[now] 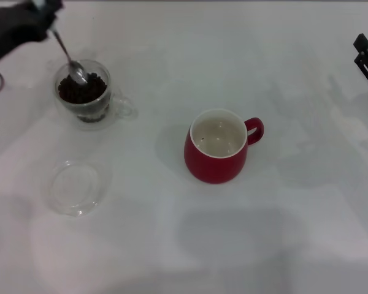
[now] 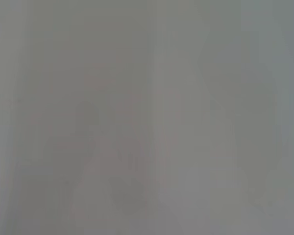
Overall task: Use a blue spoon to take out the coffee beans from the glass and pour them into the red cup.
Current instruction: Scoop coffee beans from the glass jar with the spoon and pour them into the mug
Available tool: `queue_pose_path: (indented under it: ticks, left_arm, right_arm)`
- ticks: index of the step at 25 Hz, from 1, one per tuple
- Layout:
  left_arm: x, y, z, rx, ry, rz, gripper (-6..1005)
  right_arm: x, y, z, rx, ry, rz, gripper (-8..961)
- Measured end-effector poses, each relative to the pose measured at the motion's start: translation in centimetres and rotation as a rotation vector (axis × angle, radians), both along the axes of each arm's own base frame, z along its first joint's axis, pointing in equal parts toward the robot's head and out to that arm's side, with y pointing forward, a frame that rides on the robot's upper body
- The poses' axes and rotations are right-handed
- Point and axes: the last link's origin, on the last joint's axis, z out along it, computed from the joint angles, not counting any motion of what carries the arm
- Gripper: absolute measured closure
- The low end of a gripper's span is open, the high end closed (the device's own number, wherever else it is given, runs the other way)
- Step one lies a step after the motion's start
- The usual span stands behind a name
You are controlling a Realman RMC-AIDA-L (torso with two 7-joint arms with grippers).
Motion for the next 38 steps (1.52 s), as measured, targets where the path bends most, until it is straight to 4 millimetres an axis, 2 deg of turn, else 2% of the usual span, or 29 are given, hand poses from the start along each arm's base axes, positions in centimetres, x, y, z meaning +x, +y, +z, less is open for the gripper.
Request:
queue_pose_path:
  ticks: [4,11,15,19,22,28,38]
  left_arm:
    - [0.5,-0.1,-2.0,-0.006,0.052,-0.019,867]
    - [0.2,-0.1,-3.2,-0.031,0.021,0.049,867]
    - [-0.6,-0.3,-2.7,-0.028,-0.100,0.159,866]
    - [-2.5,-0.7,-1.6,-0.036,-0.280,0.336,866]
    - [-3.4,-1.1,-1.0,-0.051,-0.365,0.400,866]
    - [-4.0,-1.5,-0.8,-0.060,-0.397,0.435,865]
    - [-3.8,-1.3,-0.9,-0.070,-0.399,0.432,866]
  right_arm:
    - [0.1,-0.1,0.1,0.004,0.001,-0.003,240]
    - [0.1,-0.1,0.2,0.013,0.006,-0.005,240]
    - [0.0,-0.1,0.2,0.015,0.007,-0.002,240]
    - [0.0,-0.1,0.3,0.018,0.008,0.002,240]
    - [0.0,-0.2,0.4,0.025,0.011,0.004,240]
    - [-0.1,-0.1,0.5,0.034,0.016,0.009,240]
    - [-0.2,-0.2,0.5,0.032,0.016,0.013,240]
